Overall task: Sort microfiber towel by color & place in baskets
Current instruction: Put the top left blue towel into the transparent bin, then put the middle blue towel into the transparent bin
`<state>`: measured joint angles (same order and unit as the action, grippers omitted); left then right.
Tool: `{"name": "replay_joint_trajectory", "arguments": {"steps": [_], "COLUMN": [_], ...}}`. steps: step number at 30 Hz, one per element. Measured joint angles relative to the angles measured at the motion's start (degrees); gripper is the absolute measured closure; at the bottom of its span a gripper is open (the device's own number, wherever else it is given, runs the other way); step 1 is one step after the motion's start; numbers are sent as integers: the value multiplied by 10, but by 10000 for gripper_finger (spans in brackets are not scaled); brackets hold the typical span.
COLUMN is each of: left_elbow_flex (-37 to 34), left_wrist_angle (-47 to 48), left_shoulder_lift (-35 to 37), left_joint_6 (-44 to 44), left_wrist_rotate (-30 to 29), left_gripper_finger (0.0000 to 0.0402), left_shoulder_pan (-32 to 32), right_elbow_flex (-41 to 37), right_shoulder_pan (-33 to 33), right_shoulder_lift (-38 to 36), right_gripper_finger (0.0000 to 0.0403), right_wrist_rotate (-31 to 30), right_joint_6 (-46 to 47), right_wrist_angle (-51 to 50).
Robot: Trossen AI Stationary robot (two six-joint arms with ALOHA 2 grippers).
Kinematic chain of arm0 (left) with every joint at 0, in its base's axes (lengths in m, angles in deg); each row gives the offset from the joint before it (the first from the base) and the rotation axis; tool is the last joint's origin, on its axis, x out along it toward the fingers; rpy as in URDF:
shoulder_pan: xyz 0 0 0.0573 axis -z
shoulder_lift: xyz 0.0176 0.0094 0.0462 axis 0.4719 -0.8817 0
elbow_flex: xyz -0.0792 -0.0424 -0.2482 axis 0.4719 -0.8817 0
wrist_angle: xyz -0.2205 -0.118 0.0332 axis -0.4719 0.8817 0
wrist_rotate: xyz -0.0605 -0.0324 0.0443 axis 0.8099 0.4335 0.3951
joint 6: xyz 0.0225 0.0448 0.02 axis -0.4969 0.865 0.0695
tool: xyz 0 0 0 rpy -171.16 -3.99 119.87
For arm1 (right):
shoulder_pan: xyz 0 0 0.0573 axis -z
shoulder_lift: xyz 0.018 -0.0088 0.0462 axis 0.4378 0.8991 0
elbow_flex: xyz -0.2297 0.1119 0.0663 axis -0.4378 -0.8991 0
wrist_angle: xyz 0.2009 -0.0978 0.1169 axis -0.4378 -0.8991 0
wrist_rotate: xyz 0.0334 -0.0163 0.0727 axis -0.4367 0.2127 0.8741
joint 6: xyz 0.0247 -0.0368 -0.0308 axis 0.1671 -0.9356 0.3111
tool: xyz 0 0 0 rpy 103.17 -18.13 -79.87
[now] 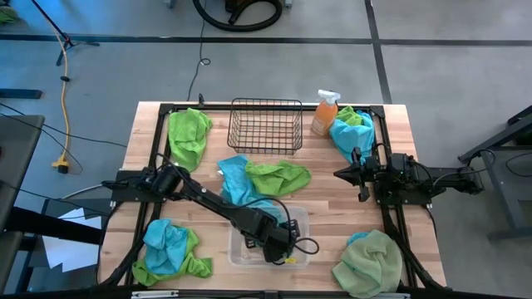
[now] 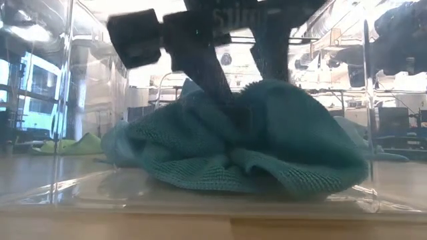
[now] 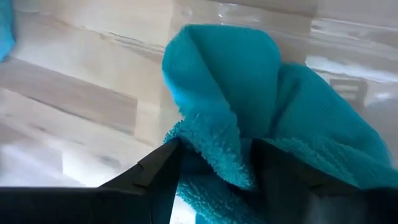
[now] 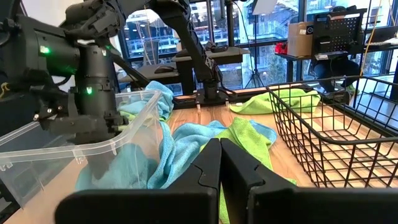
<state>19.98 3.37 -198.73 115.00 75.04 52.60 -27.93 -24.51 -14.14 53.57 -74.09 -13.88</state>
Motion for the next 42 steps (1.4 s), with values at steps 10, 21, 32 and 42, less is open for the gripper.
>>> {"name": "replay_joint_trajectory", "arguments": {"steps": [10,21,32,42], "left_elbow_flex": [53,70,70,60], "left_wrist_angle": [49,50,53,26], "left_shoulder_lift": [30,105,175,250], "left_joint_6": [-20,-88,-288,-553], "left_wrist_rotate": [2,-31,-139,50], "left_gripper_finger": [216,216,216,216], "left_shoulder_pan": [2,-4,-5,-86], "right_elbow_flex": [0,0,0,0], "right_shoulder_pan": [0,0,0,0], "right_shoulder_lift": [0,0,0,0], "right_gripper_finger": [402,402,402,402], "right_wrist_rotate": [0,0,0,0], "right_joint_6": [0,0,0,0], "right_wrist_angle": [0,0,0,0]}}
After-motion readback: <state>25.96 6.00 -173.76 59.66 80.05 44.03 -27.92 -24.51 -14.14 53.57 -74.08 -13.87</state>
